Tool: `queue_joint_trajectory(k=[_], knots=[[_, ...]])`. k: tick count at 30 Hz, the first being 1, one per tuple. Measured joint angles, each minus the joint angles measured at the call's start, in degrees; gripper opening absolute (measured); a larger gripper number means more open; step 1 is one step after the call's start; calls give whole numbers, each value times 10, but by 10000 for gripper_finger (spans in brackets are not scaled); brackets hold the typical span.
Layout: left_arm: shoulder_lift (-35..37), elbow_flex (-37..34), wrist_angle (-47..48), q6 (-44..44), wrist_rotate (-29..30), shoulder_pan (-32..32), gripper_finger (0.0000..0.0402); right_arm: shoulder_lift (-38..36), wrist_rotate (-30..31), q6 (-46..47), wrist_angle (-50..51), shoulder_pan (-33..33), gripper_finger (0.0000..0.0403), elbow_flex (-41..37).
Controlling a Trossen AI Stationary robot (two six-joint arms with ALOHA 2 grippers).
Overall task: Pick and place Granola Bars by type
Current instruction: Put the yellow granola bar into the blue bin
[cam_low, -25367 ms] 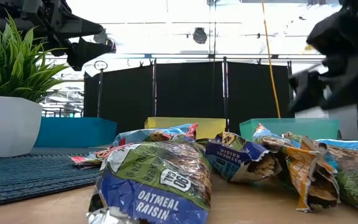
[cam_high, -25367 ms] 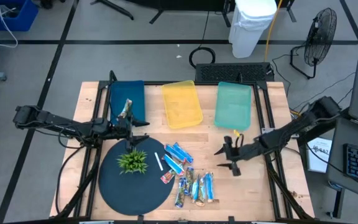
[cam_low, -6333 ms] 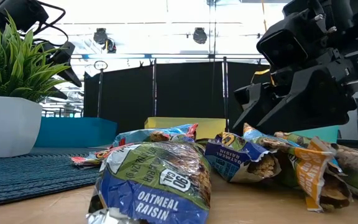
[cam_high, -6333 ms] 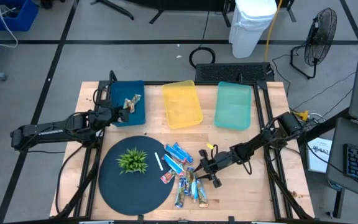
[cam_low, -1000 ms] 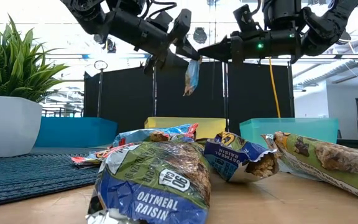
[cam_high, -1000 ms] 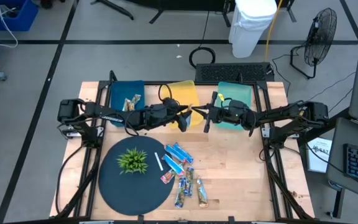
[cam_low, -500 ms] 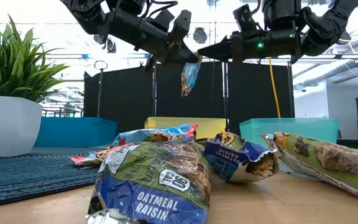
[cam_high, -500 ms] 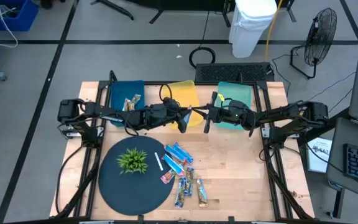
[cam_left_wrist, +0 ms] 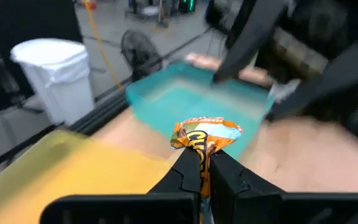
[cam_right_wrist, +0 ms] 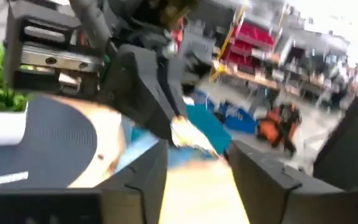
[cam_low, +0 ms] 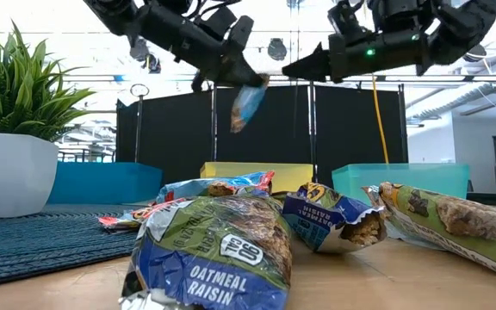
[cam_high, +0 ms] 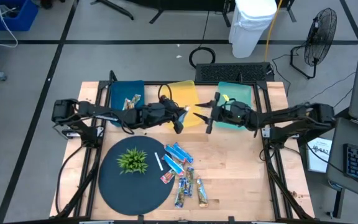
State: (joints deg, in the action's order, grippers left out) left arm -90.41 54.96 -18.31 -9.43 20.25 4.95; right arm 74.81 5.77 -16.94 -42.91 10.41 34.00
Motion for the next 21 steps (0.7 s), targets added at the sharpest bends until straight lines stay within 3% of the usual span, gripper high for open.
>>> queue_joint_trajectory(k=[8, 21], knots=[[84, -41, 48, 34, 29, 0, 10, -139, 0, 42, 245, 0, 197, -8], [292, -226, 16, 3, 89, 3, 9, -361, -16, 76, 200, 0, 178, -184]])
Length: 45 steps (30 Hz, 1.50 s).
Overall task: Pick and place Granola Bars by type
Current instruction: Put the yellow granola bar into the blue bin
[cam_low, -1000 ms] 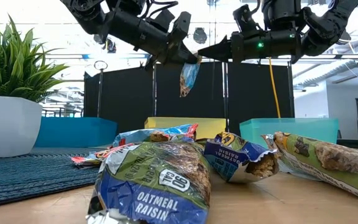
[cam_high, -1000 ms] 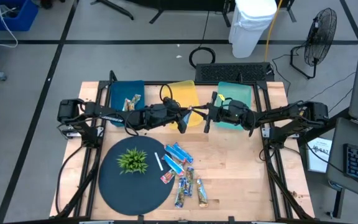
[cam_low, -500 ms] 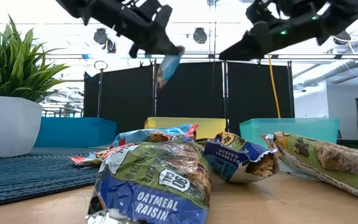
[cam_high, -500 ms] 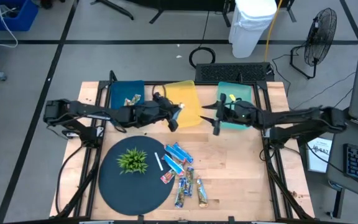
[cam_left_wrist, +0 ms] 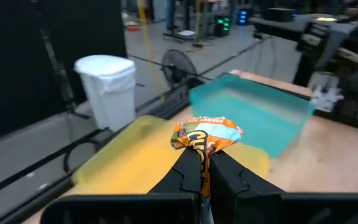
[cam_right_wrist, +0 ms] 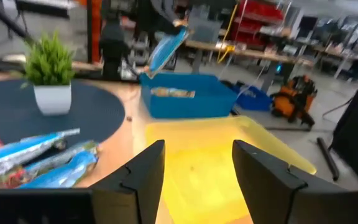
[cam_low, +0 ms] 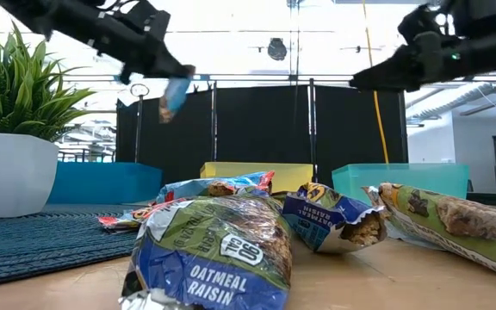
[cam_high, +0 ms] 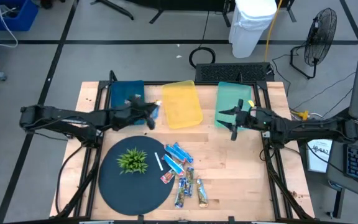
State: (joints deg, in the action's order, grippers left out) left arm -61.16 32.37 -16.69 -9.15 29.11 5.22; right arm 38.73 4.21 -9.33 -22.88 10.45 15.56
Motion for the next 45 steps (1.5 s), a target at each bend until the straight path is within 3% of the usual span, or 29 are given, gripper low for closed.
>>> queue_joint_trajectory(k=[9, 20, 33, 45], knots=[[151, -67, 10, 7, 14, 0, 9, -124, 2, 27, -38, 1, 178, -99], [273, -145, 39, -27, 62, 0, 9, -226, 5, 44, 18, 1, 171, -127], [302, -146, 84, -34, 74, 0, 8, -298, 19, 81, 176, 1, 171, -128], [301, -140, 112, -83, 93, 0, 8, -297, 17, 113, 182, 1, 171, -129]])
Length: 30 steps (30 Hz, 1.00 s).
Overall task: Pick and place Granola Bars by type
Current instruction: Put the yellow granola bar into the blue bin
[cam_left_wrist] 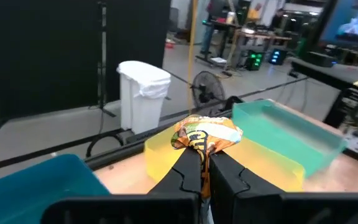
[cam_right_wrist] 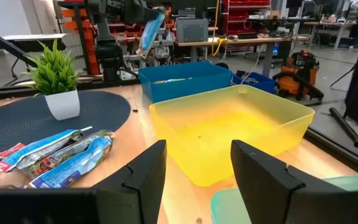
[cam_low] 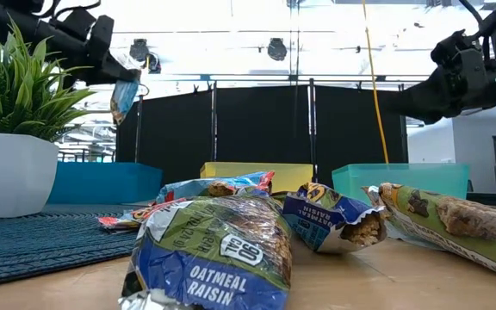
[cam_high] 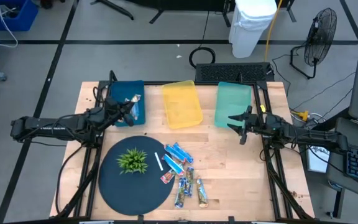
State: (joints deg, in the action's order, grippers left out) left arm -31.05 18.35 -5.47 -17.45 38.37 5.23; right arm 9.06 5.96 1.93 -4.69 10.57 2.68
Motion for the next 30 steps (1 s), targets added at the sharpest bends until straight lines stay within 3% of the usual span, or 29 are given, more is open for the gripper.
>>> queue_joint_trajectory(k=[6, 12, 15, 19, 30], knots=[[-1, 82, 52, -8, 21, 24, 8, 0, 0, 0, -2, 0, 171, 0], [-25, 237, 298, -35, 91, 91, 8, 0, 0, 0, -2, 0, 171, 0], [-40, 276, 372, -79, 72, 136, 8, 0, 0, 0, -2, 0, 171, 0], [-75, 268, 419, -122, -4, 192, 8, 0, 0, 0, -2, 0, 171, 0], [-234, 214, 431, -162, -74, 290, 8, 0, 0, 0, -2, 0, 171, 0]])
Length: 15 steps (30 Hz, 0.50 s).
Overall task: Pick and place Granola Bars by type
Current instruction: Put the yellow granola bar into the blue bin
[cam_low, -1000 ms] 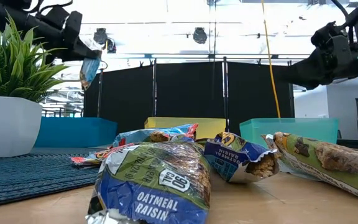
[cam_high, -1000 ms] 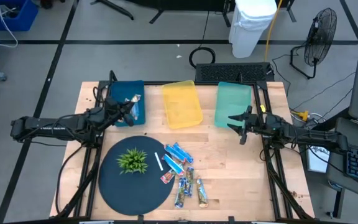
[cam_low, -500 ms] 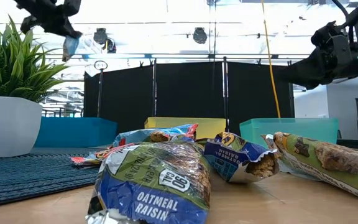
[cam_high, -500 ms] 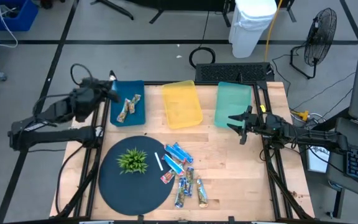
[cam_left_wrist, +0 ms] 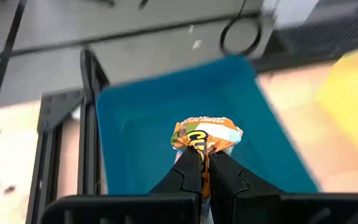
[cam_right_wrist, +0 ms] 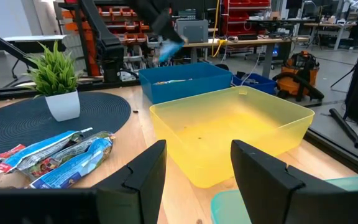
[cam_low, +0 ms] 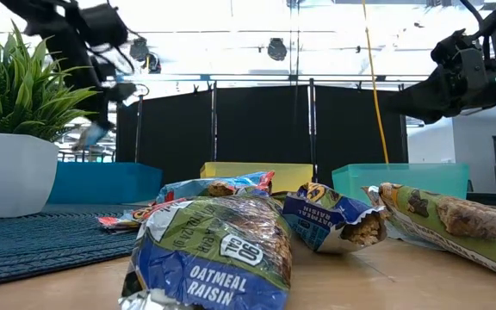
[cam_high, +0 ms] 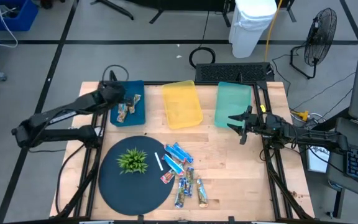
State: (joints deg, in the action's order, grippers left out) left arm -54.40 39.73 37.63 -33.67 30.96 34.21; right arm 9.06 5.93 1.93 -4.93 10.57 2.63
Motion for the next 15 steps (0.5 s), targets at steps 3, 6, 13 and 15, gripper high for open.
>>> queue_joint_trajectory(k=[3, 6, 13, 15], knots=[[-43, -4, -1, -1, 0, 11, 8, 0, 0, 0, 0, 0, 171, 0], [-79, -4, -2, -1, 1, 21, 8, 0, 0, 0, 0, 0, 171, 0], [-121, -4, -9, -3, 21, 38, 10, 0, 0, 0, 0, 0, 171, 0], [-123, -5, -9, -3, 22, 44, 11, 0, 0, 0, 0, 0, 171, 0]])
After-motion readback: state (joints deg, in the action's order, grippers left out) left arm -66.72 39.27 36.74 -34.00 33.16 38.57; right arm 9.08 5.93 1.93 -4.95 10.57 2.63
